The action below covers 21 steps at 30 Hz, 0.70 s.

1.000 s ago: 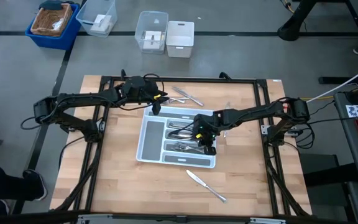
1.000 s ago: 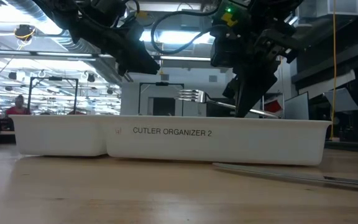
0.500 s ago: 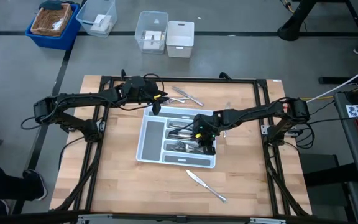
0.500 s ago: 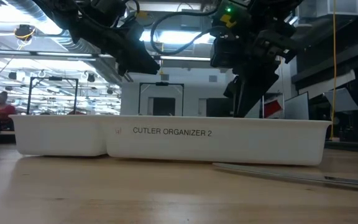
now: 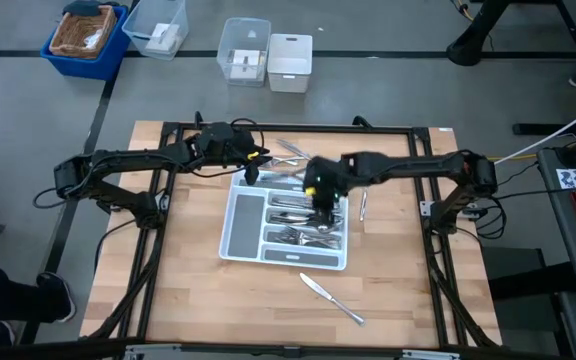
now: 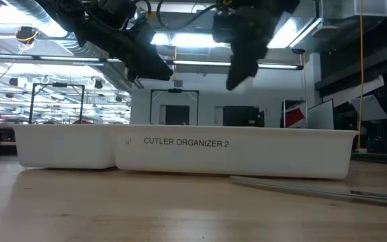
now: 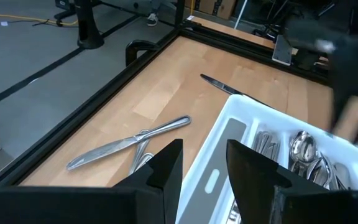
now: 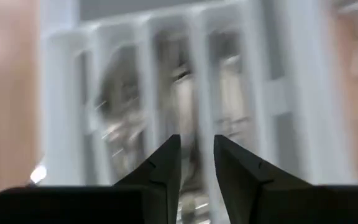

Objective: Sort silverware
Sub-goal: Put the knife into the organizer tray

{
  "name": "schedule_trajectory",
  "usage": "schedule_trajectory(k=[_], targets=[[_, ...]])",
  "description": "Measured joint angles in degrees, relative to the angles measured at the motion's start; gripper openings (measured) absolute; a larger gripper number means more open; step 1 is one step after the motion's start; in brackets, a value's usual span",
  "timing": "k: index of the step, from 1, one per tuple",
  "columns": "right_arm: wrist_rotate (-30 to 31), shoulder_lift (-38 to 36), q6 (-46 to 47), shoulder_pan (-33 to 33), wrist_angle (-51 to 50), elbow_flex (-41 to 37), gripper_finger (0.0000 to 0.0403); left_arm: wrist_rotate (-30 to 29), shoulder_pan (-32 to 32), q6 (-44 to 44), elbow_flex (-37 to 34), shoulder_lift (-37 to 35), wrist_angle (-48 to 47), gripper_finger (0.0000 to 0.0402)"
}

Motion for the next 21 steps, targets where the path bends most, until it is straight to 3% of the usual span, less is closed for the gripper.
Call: schedule_trajectory(k=[5, 14, 21], targets=[[7.51, 0.0, 0.08, -5.58, 3.59, 1.33, 0.0096, -0.23, 0.1, -0.04, 0.0, -0.01, -1.06, 0.0114], [5.26, 3.58, 0.16, -16.9, 9.8, 1.29, 0.0096, -1.07, 4.53, -0.91, 0.0, 0.87, -4.57, 0.0114], [4.26, 10.72, 0.26, -21.27, 14.78, 1.3, 0.0096, -1.07, 7.14, -3.94, 0.0, 3.44, -4.44, 0.0114]])
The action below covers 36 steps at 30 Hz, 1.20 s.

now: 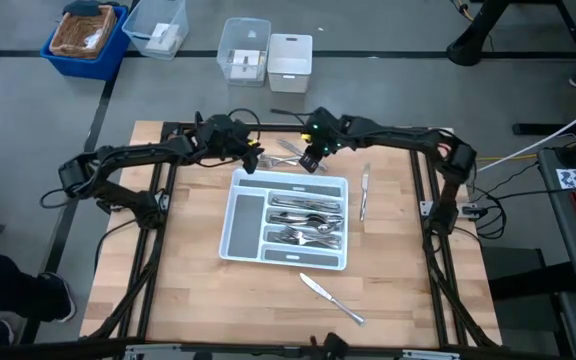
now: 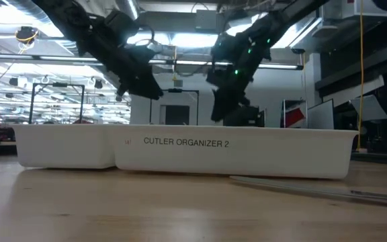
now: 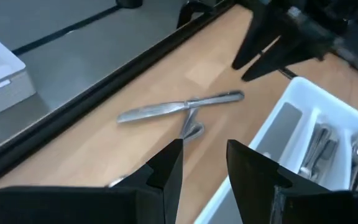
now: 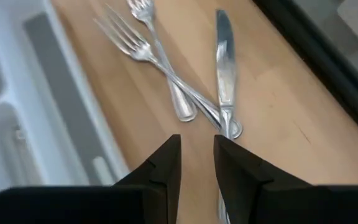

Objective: Sort silverware
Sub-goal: Put the knife into the organizer tray

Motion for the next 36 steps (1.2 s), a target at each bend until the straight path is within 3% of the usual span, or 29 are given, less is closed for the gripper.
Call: schedule_trajectory(k=[13, 36], targets=[[-1.0, 8.97, -0.56, -3.42, -0.15, 0.51, 0.0097, 0.48, -0.07, 0.88, 0.0, 5.54, 0.43, 0.0114], [2.0, 12.15, -3.39, -3.4, 2.16, 0.53, 0.0097, 0.48, -0.08, 0.74, -0.01, 7.64, 0.6, 0.0114]])
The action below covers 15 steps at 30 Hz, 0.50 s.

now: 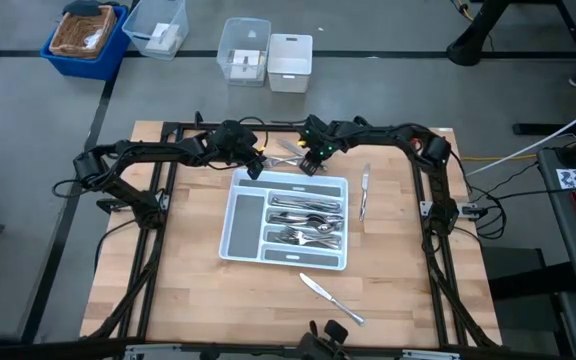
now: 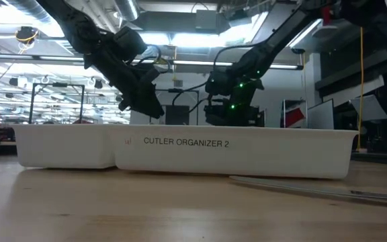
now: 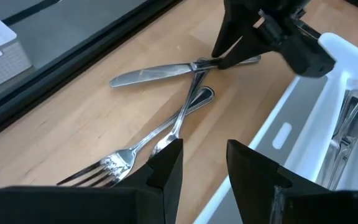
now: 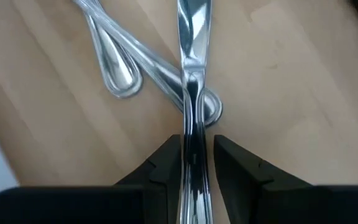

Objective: Sort silverware
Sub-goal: Put the knife into the organizer tray

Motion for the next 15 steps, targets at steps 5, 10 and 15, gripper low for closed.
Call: schedule_trajectory(k=[5, 10, 15], targets=[[-0.51, 2.02, 0.06, 0.02, 0.29, 0.3, 0.0097, 0.0, 0.0, 0.0, -0.01, 0.0, -0.03, 0.0114], [-0.01, 2.39, -0.15, 0.02, 0.37, 0.26, 0.0094, 0.0, 0.0, -0.02, 0.01, 0.0, -0.02, 0.0114], [-0.03, 2.48, -0.22, 0.0, 0.33, 0.22, 0.0056, 0.0, 0.0, 0.0, 0.0, 0.0, -0.03, 0.0114]])
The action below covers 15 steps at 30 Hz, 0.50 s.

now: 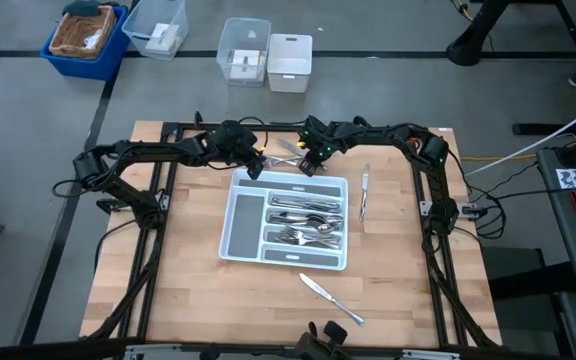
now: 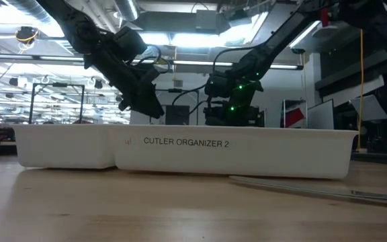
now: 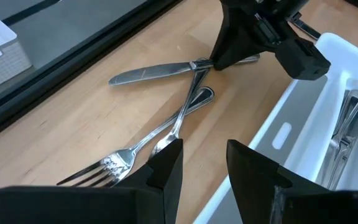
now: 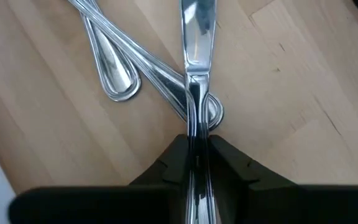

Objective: Sort silverware
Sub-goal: Put the knife into the organizer tray

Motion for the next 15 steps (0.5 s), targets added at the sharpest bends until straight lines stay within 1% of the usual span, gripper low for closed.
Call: schedule_trajectory(k=[3, 5, 10, 15], targets=[[-0.04, 0.04, -0.1, 0.0, -0.01, -0.03, 0.0035, 0.01, 0.0, 0.15, 0.01, 0.0, -0.01, 0.0114], [-0.21, 0.07, -0.09, 0.0, -0.16, -0.04, 0.0033, 0.0, 0.0, 0.15, -0.01, 0.0, 0.01, 0.0114], [-0.58, 0.14, -0.06, 0.0, -0.65, -0.09, 0.0051, 0.0, 0.0, 0.17, -0.01, 0.0, -0.02, 0.0114], [-3.27, 0.15, 0.38, -0.11, -1.27, 0.27, 0.0056, 0.0, 0.0, 0.17, -0.01, 0.0, 0.0, 0.0114]])
